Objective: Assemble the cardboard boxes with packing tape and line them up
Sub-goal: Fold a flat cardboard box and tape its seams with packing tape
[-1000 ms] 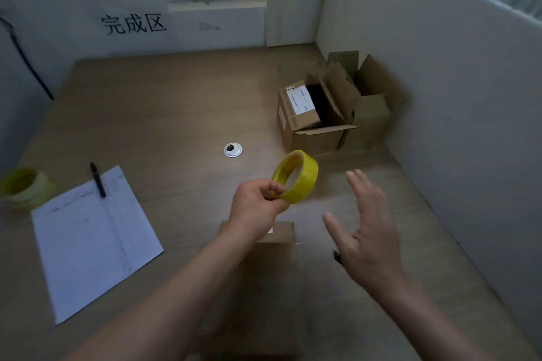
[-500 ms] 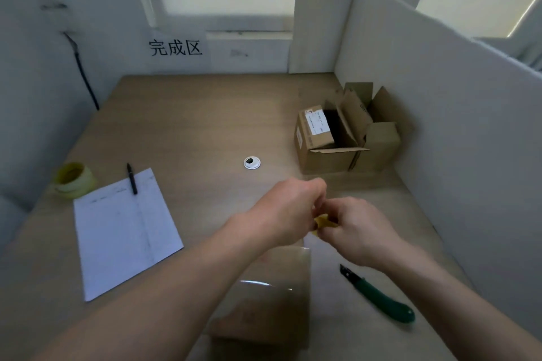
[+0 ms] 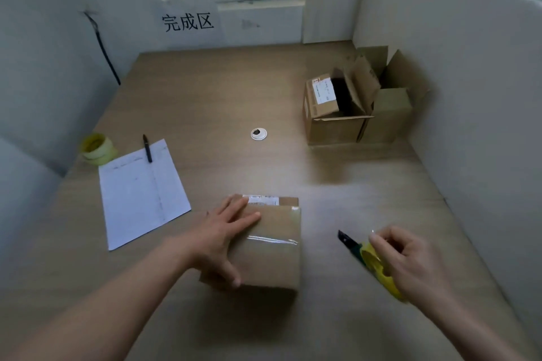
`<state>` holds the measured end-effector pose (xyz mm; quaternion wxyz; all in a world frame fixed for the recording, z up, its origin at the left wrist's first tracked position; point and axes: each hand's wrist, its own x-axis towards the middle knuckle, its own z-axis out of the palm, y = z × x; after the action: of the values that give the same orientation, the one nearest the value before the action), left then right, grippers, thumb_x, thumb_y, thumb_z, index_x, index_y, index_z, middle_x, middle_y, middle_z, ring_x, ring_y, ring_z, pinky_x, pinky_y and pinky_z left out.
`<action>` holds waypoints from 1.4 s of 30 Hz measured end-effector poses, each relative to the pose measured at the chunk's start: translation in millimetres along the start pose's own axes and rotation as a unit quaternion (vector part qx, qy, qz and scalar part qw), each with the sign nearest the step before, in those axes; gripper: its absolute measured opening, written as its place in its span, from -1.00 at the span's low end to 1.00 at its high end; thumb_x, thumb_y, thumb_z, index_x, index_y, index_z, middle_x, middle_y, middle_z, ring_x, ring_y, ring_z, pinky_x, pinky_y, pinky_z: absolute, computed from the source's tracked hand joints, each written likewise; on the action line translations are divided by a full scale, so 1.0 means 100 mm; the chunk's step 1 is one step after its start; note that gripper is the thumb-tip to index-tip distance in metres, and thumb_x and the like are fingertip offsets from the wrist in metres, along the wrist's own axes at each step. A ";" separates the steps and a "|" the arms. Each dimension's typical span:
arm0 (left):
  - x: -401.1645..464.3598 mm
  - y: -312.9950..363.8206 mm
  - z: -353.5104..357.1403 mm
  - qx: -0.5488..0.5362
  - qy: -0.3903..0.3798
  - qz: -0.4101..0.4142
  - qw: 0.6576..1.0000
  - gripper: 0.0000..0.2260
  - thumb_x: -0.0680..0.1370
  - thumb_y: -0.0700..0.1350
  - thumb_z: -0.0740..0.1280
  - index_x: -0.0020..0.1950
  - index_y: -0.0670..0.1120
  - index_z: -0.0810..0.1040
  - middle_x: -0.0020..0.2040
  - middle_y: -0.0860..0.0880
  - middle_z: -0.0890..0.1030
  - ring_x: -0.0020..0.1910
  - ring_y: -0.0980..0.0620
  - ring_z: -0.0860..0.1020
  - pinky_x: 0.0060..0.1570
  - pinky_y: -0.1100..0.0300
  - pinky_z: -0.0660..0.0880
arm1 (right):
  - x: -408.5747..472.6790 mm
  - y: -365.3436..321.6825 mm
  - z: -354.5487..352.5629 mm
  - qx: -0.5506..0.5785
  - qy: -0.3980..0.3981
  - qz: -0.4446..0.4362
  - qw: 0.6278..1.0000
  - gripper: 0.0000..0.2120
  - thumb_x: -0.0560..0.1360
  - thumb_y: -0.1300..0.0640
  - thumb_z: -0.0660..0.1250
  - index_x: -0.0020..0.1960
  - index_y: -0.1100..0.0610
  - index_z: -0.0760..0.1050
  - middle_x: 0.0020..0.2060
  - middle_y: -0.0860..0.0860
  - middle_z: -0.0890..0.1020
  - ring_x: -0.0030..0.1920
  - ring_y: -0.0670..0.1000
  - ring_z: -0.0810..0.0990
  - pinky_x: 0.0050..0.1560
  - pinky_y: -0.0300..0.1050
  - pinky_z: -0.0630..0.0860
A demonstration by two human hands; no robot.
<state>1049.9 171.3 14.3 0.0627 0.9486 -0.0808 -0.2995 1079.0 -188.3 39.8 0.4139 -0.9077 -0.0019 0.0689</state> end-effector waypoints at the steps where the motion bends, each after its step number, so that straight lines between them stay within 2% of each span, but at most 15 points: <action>1: 0.00 0.03 0.04 -0.018 0.025 -0.034 0.999 0.17 0.18 0.47 0.43 0.54 0.27 -0.25 0.55 0.09 -0.38 0.53 -0.03 -0.38 0.50 -0.12 -0.15 | -0.03 0.06 0.01 0.006 0.002 0.000 1.000 -0.84 0.50 0.07 0.43 -0.25 -0.06 0.57 -0.46 -0.07 0.57 -0.42 0.02 0.58 -0.31 0.03 0.53; 5: 0.02 0.51 0.17 -0.071 0.127 -0.244 0.959 0.16 0.11 0.67 0.12 0.57 0.17 -0.13 0.56 -0.14 0.01 0.51 -0.20 0.06 0.45 -0.13 0.16 | -0.10 0.10 0.01 0.028 0.016 -0.023 0.999 -0.81 0.49 0.12 0.44 -0.29 -0.01 0.57 -0.47 -0.08 0.55 -0.44 -0.06 0.52 -0.33 -0.01 0.49; 8: 0.10 0.89 0.16 -0.110 0.144 -0.327 0.928 -0.07 0.28 0.60 0.11 0.50 0.11 0.05 0.40 -0.17 0.26 0.36 -0.22 0.31 0.25 -0.15 0.38 | -0.12 0.00 0.08 0.027 -0.005 -0.048 0.998 -0.76 0.49 0.13 0.44 -0.35 0.03 0.54 -0.45 -0.10 0.56 -0.40 -0.09 0.52 -0.35 -0.06 0.43; 11: 0.12 0.95 0.09 -0.181 0.150 -0.314 0.920 -0.40 0.50 0.37 0.17 0.44 0.10 0.26 0.35 -0.15 0.31 0.28 -0.22 0.42 0.23 -0.11 0.43 | -0.14 -0.12 0.16 0.020 -0.067 -0.091 0.993 -0.74 0.50 0.10 0.43 -0.36 -0.01 0.52 -0.43 -0.12 0.57 -0.38 -0.12 0.52 -0.35 -0.07 0.42; 13: -0.04 0.93 0.04 -0.206 0.236 -0.277 0.908 -0.56 0.54 0.27 0.21 0.32 0.08 0.50 0.32 -0.10 0.36 0.22 -0.14 0.47 0.20 0.04 0.44 | -0.17 -0.20 0.21 0.022 -0.121 -0.111 0.986 -0.73 0.51 0.07 0.43 -0.36 -0.06 0.53 -0.42 -0.16 0.58 -0.38 -0.14 0.51 -0.37 -0.13 0.42; 15: -0.30 1.04 0.02 -0.272 0.373 -0.159 0.872 -0.57 0.49 0.25 0.31 0.20 0.02 0.63 0.16 -0.01 0.49 0.06 0.03 0.53 0.03 0.20 0.46 | -0.20 -0.28 0.24 0.012 -0.169 -0.123 0.978 -0.77 0.51 0.04 0.43 -0.32 -0.10 0.55 -0.39 -0.22 0.58 -0.37 -0.16 0.51 -0.36 -0.20 0.40; 16: -0.44 1.15 0.02 -0.330 0.384 -0.089 0.858 -0.52 0.43 0.28 0.34 0.18 0.00 0.65 0.06 0.03 0.53 -0.05 0.10 0.54 -0.04 0.23 0.47 | -0.22 -0.31 0.25 0.004 -0.194 -0.129 0.973 -0.80 0.51 0.02 0.43 -0.29 -0.13 0.56 -0.37 -0.23 0.59 -0.36 -0.17 0.53 -0.35 -0.22 0.41; 19: -0.74 1.50 0.14 -0.477 0.260 0.024 0.839 -0.63 0.39 0.19 0.44 0.06 -0.01 0.69 -0.12 0.06 0.64 -0.14 0.13 0.59 -0.10 0.23 0.54 | -0.37 -0.43 0.29 -0.012 -0.266 -0.151 0.952 -0.85 0.48 -0.03 0.45 -0.26 -0.12 0.58 -0.35 -0.15 0.62 -0.34 -0.14 0.57 -0.33 -0.11 0.51; 21: -0.79 1.59 0.27 -0.555 0.225 0.022 0.800 -0.87 0.46 -0.04 0.49 -0.01 0.04 0.70 -0.11 0.04 0.70 -0.10 0.15 0.65 -0.10 0.27 0.55 | -0.48 -0.51 0.30 -0.028 -0.295 -0.156 0.942 -0.88 0.47 -0.06 0.46 -0.23 -0.15 0.60 -0.32 -0.17 0.64 -0.30 -0.15 0.58 -0.28 -0.12 0.55; 25: -0.87 1.51 0.50 -0.630 0.224 -0.013 0.744 -0.89 0.50 -0.17 0.46 -0.15 0.03 0.72 -0.21 -0.01 0.70 -0.20 0.09 0.64 -0.15 0.19 0.54 | -0.64 -0.63 0.34 -0.066 -0.313 -0.144 0.936 -0.89 0.50 -0.11 0.39 -0.19 -0.16 0.60 -0.28 -0.15 0.64 -0.25 -0.16 0.58 -0.19 -0.10 0.58; 28: -0.94 1.42 0.57 -0.658 0.186 -0.013 0.730 -0.95 0.50 -0.18 0.45 -0.10 -0.03 0.68 -0.21 -0.06 0.68 -0.20 0.04 0.63 -0.14 0.17 0.55 | -0.76 -0.71 0.36 -0.070 -0.341 -0.111 0.931 -0.86 0.54 -0.07 0.36 -0.18 -0.12 0.61 -0.22 -0.11 0.65 -0.20 -0.16 0.61 -0.16 -0.14 0.59; 31: -0.98 1.33 0.68 -0.711 0.136 -0.019 0.690 -0.83 0.50 -0.19 0.45 0.08 -0.07 0.62 -0.16 -0.10 0.68 -0.19 0.01 0.63 -0.15 0.17 0.52 | -0.88 -0.75 0.43 -0.085 -0.340 -0.124 0.928 -0.86 0.54 -0.04 0.36 -0.19 -0.13 0.59 -0.23 -0.17 0.63 -0.18 -0.22 0.59 -0.23 -0.27 0.49; 35: -1.07 1.27 0.81 -0.693 0.136 -0.002 0.708 -0.96 0.50 -0.22 0.45 -0.08 -0.16 0.68 -0.25 -0.11 0.67 -0.26 0.02 0.60 -0.21 0.17 0.52 | -1.03 -0.73 0.54 -0.078 -0.330 -0.126 0.932 -0.87 0.54 0.00 0.36 -0.17 -0.07 0.61 -0.26 -0.11 0.63 -0.21 -0.17 0.58 -0.23 -0.24 0.49; 39: -1.12 1.26 0.84 -0.670 0.155 -0.007 0.726 -0.91 0.54 -0.23 0.38 -0.13 -0.21 0.66 -0.29 -0.13 0.65 -0.29 0.01 0.60 -0.23 0.16 0.54 | -1.09 -0.76 0.57 -0.054 -0.337 -0.102 0.934 -0.83 0.57 0.06 0.32 -0.18 -0.07 0.59 -0.27 -0.12 0.62 -0.21 -0.19 0.57 -0.20 -0.27 0.45; 42: -1.10 1.24 0.84 -0.661 0.177 -0.028 0.729 -0.86 0.58 -0.22 0.32 -0.16 -0.16 0.61 -0.29 -0.14 0.65 -0.30 0.00 0.61 -0.23 0.15 0.56 | -1.04 -0.72 0.60 -0.019 -0.360 -0.075 0.930 -0.91 0.55 0.04 0.34 -0.01 -0.11 0.62 -0.19 -0.17 0.64 -0.15 -0.20 0.60 -0.15 -0.25 0.52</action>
<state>898.3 64.9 28.3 0.6787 0.7050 0.1770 -0.1055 971.8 -102.7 68.0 0.3718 -0.8270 -0.2205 0.3596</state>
